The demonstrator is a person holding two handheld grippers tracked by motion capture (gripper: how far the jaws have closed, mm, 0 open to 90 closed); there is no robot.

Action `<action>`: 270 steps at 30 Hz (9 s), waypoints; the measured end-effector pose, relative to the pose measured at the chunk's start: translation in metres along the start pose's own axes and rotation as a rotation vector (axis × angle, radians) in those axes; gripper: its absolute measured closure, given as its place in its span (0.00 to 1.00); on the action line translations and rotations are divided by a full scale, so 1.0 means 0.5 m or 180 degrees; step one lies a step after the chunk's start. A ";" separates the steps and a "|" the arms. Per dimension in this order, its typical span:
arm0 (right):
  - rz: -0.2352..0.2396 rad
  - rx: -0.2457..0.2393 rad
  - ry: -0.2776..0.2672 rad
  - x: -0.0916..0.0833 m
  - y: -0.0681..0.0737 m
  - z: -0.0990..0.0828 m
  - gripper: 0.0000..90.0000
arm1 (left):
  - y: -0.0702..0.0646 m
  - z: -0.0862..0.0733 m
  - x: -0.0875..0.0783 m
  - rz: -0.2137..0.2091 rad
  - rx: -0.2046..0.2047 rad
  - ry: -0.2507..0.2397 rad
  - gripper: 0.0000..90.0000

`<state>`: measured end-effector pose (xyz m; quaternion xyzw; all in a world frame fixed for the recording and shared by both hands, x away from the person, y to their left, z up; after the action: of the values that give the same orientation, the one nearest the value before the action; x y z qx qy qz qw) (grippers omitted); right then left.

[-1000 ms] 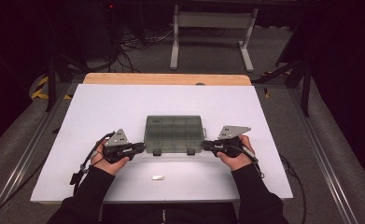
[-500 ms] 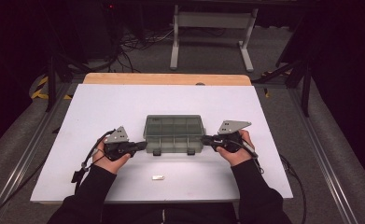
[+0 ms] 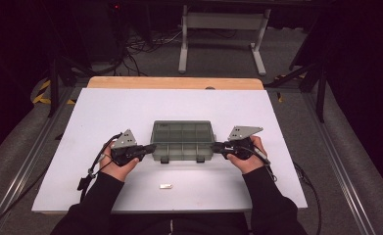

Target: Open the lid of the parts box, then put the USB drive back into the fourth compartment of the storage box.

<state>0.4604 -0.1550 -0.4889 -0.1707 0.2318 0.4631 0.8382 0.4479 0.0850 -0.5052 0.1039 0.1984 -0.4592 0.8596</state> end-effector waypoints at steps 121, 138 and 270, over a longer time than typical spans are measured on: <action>-0.0398 0.0191 0.0003 0.127 -0.252 0.166 0.65 | 0.066 -0.032 -0.148 0.0382 -0.0129 -0.0256 0.18; -0.0399 0.0385 0.0160 0.161 -0.265 0.130 0.53 | 0.069 -0.033 -0.148 0.0386 -0.0139 -0.0266 0.19; 0.1151 -0.0911 0.1006 0.153 0.268 0.077 0.39 | 0.074 -0.029 -0.152 0.0377 -0.0108 -0.0229 0.18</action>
<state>0.3902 -0.0137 -0.5085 -0.3134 0.3186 0.6008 0.6628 0.4372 0.1678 -0.4849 0.0842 0.1687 -0.4075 0.8935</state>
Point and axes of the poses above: each handheld gripper's, and its own axes: x roughly forward along the jaws, z roughly out of its top, y roughly to its left, the point moved 10 cm from there along x, roughly forward along the jaws, and after that the axes turned 1 degree about -y, right-handed, at the moved point
